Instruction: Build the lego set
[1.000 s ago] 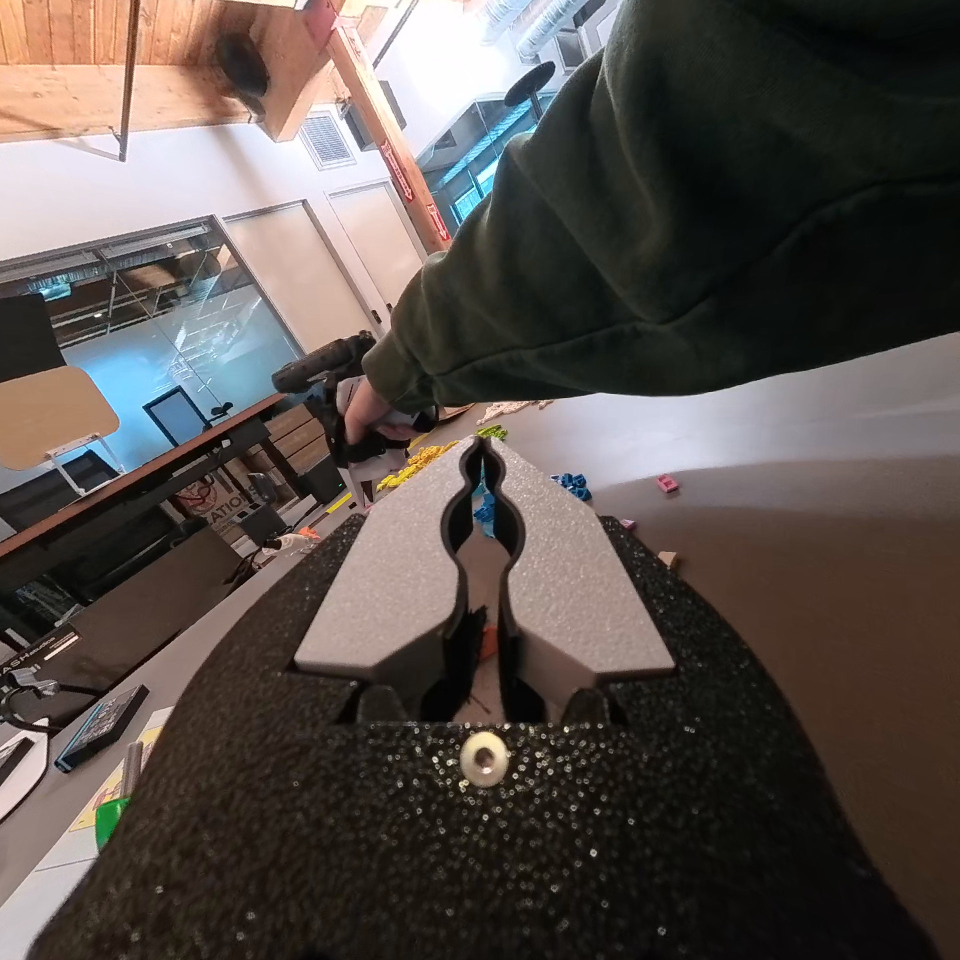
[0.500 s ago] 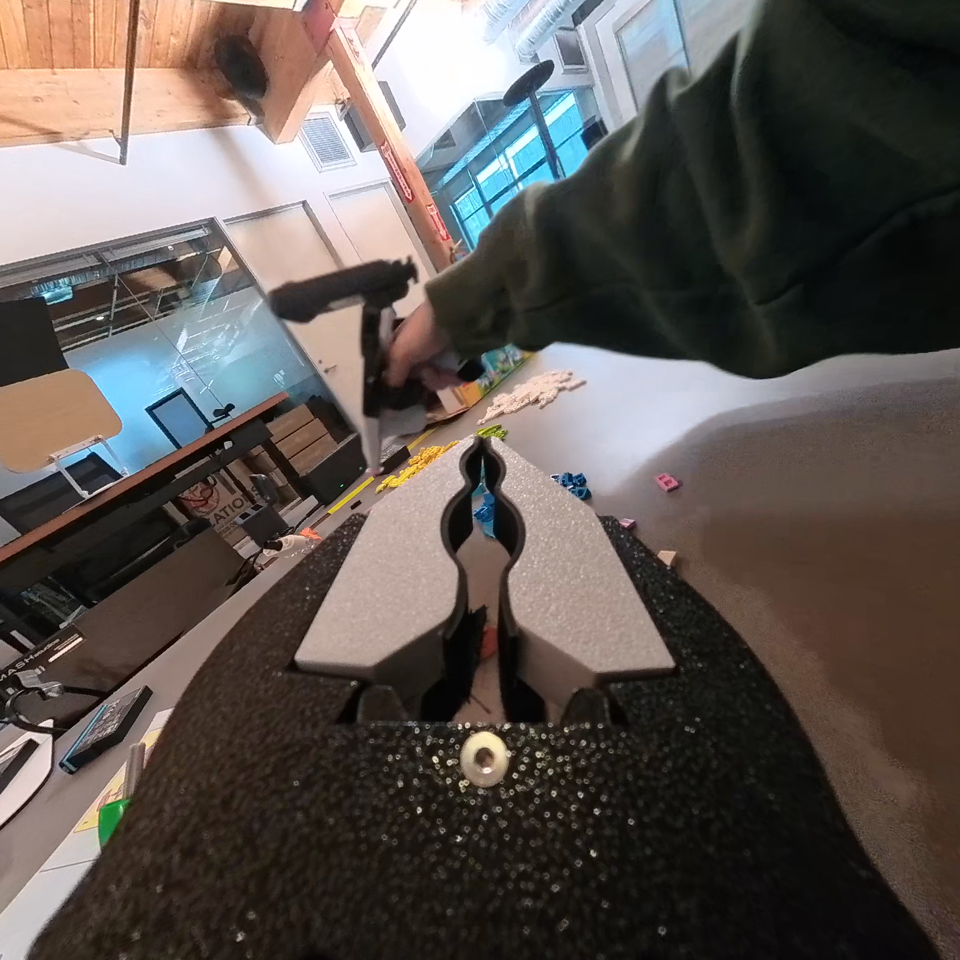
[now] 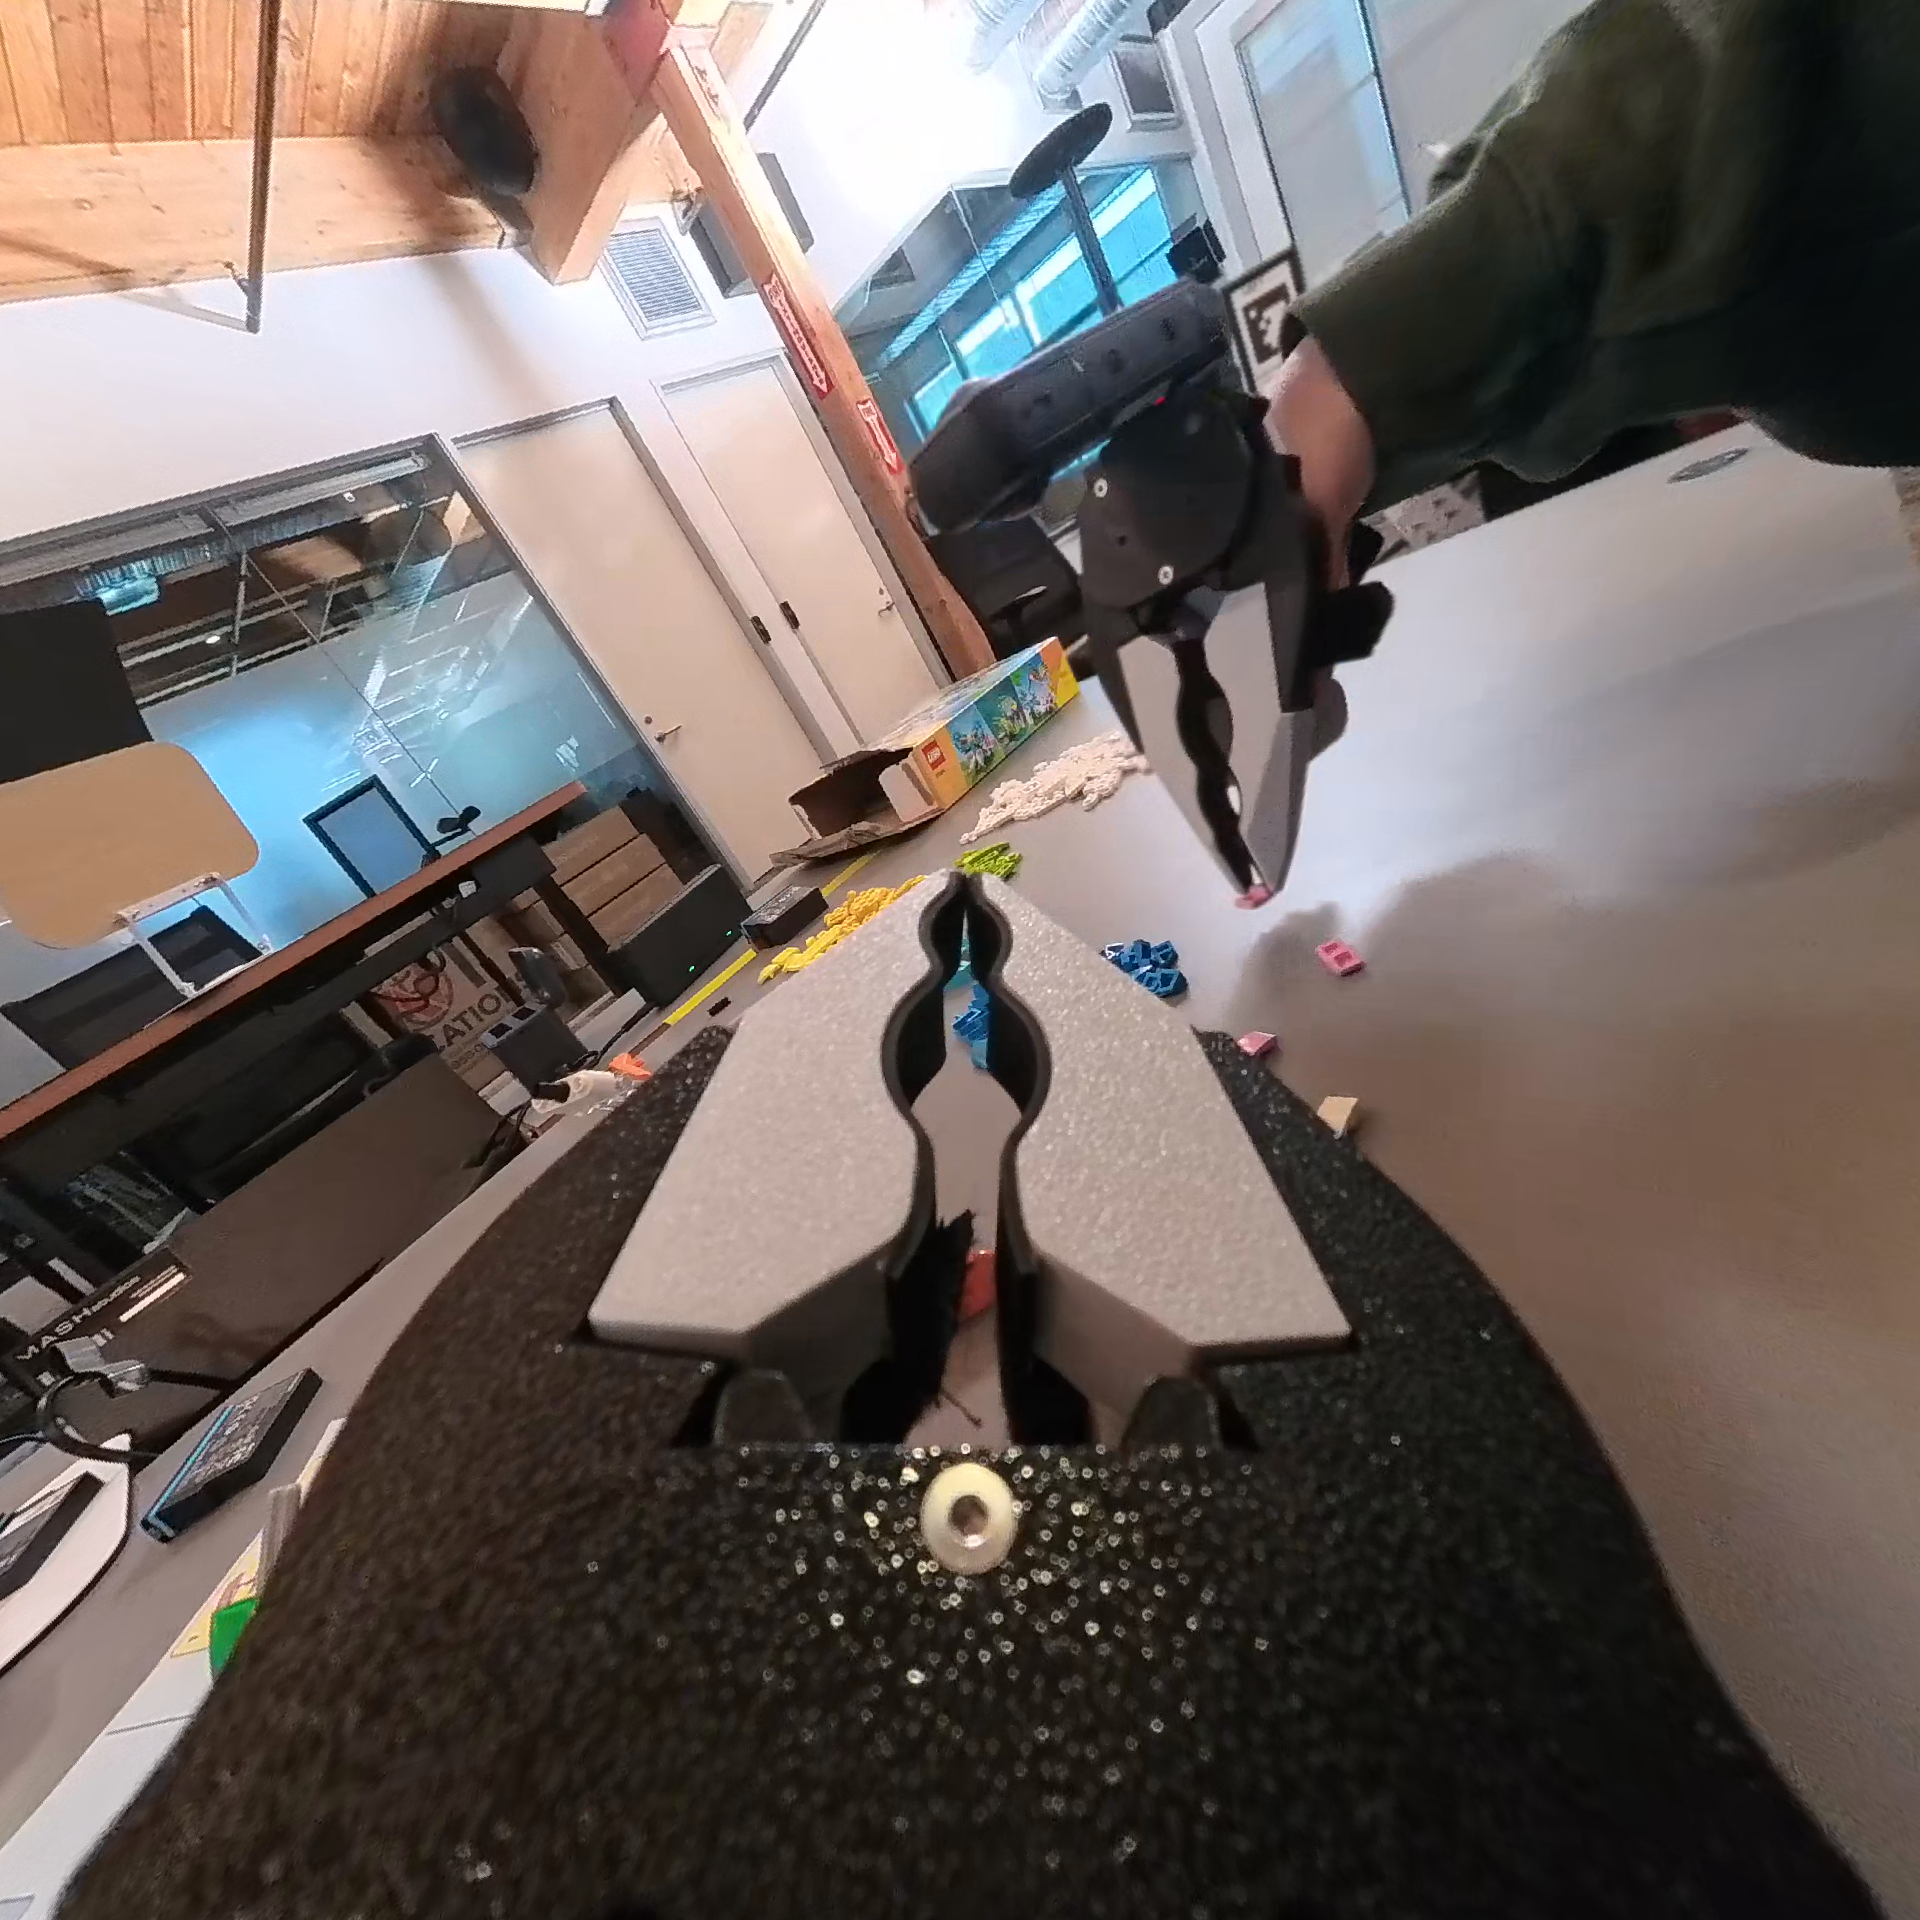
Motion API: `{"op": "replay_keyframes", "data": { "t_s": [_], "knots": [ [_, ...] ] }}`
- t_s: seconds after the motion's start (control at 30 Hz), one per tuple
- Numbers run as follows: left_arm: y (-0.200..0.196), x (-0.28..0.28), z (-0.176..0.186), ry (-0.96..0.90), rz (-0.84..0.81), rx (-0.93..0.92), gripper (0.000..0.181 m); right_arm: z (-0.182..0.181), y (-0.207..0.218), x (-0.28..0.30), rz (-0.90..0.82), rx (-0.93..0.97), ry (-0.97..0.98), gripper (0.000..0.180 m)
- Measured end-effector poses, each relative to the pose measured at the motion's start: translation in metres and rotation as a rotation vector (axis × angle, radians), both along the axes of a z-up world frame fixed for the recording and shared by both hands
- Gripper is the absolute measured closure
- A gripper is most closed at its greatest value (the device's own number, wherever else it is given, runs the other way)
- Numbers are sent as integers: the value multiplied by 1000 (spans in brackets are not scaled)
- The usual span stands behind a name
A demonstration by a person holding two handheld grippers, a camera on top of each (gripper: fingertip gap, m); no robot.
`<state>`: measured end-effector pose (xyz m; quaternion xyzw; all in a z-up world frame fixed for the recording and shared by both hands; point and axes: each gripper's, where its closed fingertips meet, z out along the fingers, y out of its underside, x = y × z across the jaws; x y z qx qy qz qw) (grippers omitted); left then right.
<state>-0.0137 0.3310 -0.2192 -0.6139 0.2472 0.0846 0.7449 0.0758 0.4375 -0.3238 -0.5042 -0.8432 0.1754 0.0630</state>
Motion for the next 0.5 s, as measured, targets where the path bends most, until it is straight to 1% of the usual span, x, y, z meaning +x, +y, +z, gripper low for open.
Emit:
{"op": "replay_keyframes", "data": {
  "t_s": [0.03,0.23,0.4,0.5],
  "knots": [
    [0,0,0,0,0,0,181,-2,-1,2,3,1,-2,173],
    [0,1,0,5,-1,0,181,-9,-4,6,13,23,-11,173],
    [0,1,-1,6,-3,-2,181,-6,-4,10,-2,9,-17,161],
    [0,1,-1,4,-2,-3,181,4,5,2,-23,14,25,157]
  ]
}}
